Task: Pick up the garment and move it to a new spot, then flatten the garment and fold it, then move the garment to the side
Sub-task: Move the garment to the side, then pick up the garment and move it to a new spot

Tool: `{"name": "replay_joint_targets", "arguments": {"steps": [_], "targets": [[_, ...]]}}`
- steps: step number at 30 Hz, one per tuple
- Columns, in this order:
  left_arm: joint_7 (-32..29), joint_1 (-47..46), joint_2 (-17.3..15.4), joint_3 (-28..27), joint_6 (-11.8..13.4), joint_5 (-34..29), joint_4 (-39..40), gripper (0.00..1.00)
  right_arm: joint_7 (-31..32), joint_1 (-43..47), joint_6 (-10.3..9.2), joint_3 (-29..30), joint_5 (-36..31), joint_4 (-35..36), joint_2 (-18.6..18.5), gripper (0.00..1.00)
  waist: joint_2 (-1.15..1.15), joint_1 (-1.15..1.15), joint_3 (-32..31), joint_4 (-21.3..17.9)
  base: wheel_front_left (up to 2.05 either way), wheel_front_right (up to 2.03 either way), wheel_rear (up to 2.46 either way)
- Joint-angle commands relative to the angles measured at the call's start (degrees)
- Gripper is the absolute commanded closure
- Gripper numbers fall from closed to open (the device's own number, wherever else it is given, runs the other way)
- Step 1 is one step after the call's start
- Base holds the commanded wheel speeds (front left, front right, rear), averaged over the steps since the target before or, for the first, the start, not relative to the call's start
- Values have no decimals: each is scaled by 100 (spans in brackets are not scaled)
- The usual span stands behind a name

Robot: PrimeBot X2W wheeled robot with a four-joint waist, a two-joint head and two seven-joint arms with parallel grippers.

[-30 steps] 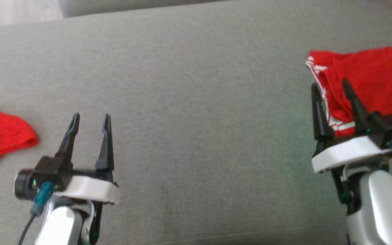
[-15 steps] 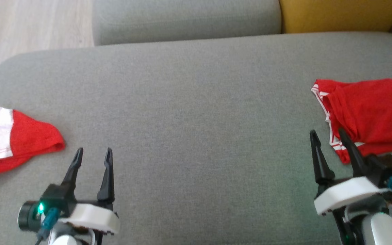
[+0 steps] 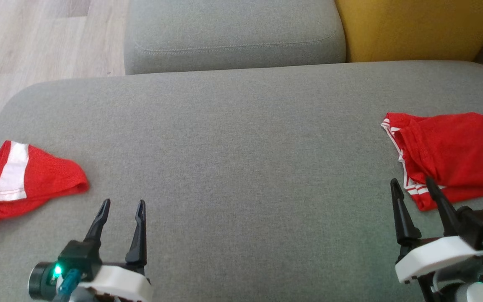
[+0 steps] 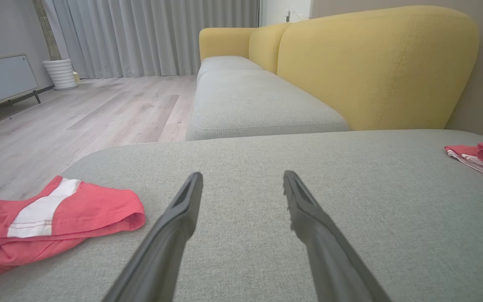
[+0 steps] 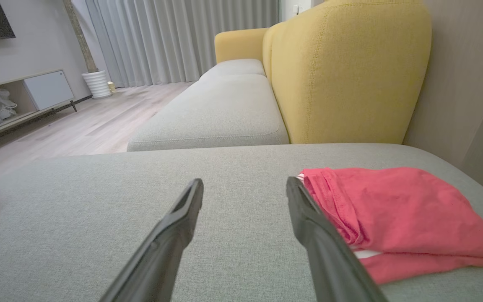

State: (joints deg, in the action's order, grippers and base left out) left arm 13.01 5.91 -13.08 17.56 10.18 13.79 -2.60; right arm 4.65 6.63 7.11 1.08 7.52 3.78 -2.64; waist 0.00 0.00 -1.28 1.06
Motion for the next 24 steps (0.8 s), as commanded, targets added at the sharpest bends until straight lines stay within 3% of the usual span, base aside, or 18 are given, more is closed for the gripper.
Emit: {"name": "replay_joint_targets", "arguments": {"steps": [1, 24], "targets": [[-12, -142, -124, -218, 56, -6, 205, 0, 36, -134, 37, -124, -27, 257, -24, 0, 0, 0, -3, 3, 0, 0, 0], [-42, -172, -195, -202, 147, 58, 270, 0, 72, -90, 37, -99, -50, 330, -24, 0, 0, 0, 48, 33, 0, 0, 0]]}}
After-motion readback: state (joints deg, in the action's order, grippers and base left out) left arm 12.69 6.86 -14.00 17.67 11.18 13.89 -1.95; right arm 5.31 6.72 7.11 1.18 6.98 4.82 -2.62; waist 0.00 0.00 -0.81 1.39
